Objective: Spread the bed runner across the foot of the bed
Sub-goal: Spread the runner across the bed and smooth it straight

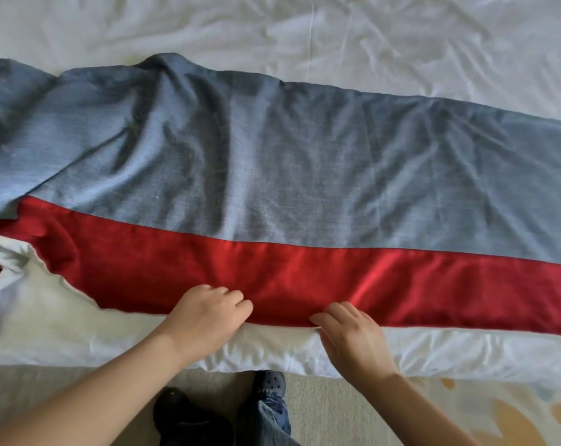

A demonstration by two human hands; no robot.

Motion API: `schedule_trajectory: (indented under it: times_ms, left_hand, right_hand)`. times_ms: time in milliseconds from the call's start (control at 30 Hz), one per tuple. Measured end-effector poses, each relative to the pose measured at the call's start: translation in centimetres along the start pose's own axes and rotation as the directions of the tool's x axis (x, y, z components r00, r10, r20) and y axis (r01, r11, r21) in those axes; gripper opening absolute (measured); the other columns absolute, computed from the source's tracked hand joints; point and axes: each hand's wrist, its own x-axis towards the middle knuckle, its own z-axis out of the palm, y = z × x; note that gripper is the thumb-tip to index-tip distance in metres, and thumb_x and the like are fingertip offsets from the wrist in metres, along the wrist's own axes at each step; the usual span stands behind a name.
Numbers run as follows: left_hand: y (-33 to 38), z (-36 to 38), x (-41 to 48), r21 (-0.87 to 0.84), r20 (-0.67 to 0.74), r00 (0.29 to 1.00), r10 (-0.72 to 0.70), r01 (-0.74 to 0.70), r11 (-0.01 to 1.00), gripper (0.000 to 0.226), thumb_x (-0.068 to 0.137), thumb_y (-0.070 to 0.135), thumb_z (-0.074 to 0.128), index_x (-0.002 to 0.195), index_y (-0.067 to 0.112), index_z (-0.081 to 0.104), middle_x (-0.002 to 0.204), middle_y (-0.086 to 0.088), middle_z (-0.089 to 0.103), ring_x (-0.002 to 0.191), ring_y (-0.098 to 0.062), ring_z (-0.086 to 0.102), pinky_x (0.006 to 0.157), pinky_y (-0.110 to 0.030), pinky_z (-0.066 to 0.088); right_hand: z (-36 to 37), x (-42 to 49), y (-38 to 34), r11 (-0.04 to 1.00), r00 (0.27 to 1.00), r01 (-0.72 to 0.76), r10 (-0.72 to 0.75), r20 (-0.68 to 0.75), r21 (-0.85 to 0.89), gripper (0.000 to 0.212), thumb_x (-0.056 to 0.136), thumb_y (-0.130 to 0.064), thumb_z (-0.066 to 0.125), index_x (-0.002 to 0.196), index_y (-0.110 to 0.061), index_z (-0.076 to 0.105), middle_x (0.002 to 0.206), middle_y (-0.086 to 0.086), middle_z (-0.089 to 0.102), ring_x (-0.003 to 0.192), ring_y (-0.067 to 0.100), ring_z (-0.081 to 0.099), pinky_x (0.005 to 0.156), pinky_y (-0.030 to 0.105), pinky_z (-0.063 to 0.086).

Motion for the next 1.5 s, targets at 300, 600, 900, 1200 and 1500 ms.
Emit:
schedule_trajectory:
  times_ms: [300, 600, 900, 1200, 1500]
  left_hand:
    - [6.7, -0.5, 8.0, -0.058, -0.078, 0.992, 0.095, -0.099, 0.993, 0.037, 0.037, -0.002, 0.077, 0.055, 0.020, 0.053, 0.050, 0.006, 0.045, 0.040, -0.012, 0.044, 0.041, -0.019, 0.027]
    - [8.7, 0.4, 9.1, -0.093, -0.004, 0.995, 0.095, -0.095, 0.991, 0.041, 0.032, -0.003, 0.077, 0.050, 0.020, 0.049, 0.047, 0.006, 0.043, 0.038, -0.013, 0.043, 0.038, -0.020, 0.030]
    - [13.7, 0.2, 15.1, -0.097, -0.017, 0.991, 0.131, -0.132, 0.987, 0.039, 0.038, 0.007, 0.084, 0.054, 0.022, 0.051, 0.049, 0.008, 0.046, 0.040, -0.013, 0.047, 0.041, -0.021, 0.029]
    - [14.8, 0.6, 16.2, -0.097, 0.037, 0.971, 0.236, -0.232, 0.968, 0.045, 0.024, 0.004, 0.080, 0.049, 0.022, 0.047, 0.044, 0.008, 0.041, 0.034, -0.012, 0.044, 0.039, -0.017, 0.024]
    - [20.3, -1.0, 21.7, -0.104, -0.006, 0.966, 0.258, -0.258, 0.961, 0.040, 0.036, 0.028, 0.085, 0.051, 0.023, 0.048, 0.046, 0.004, 0.047, 0.037, -0.015, 0.049, 0.039, -0.021, 0.021]
  right_hand:
    - [-3.8, -4.1, 9.0, 0.982, 0.987, -0.124, 0.108, -0.115, -0.144, 0.024, 0.063, 0.003, 0.079, 0.084, -0.009, 0.076, 0.080, 0.001, 0.069, 0.068, 0.023, 0.066, 0.051, 0.032, 0.055]
    - [-4.0, -5.8, 10.5, 0.997, 0.998, -0.055, 0.054, -0.029, -0.053, 0.029, 0.060, 0.000, 0.084, 0.085, -0.012, 0.076, 0.075, -0.003, 0.066, 0.063, 0.017, 0.063, 0.046, 0.028, 0.052]
    - [-6.4, -9.2, 16.8, 0.967, 0.979, -0.165, 0.137, -0.151, -0.196, 0.027, 0.060, 0.002, 0.081, 0.084, -0.010, 0.076, 0.081, 0.000, 0.071, 0.068, 0.021, 0.067, 0.052, 0.030, 0.056]
    - [-6.4, -10.8, 16.4, 0.961, 0.975, -0.218, 0.210, -0.067, -0.171, 0.031, 0.057, 0.002, 0.080, 0.083, -0.014, 0.077, 0.073, -0.004, 0.067, 0.063, 0.017, 0.064, 0.048, 0.028, 0.054]
    - [-9.0, -13.2, 21.7, 0.896, 0.928, -0.362, 0.321, -0.187, -0.258, 0.029, 0.066, 0.002, 0.072, 0.092, -0.009, 0.075, 0.085, 0.001, 0.068, 0.074, 0.022, 0.066, 0.057, 0.034, 0.057]
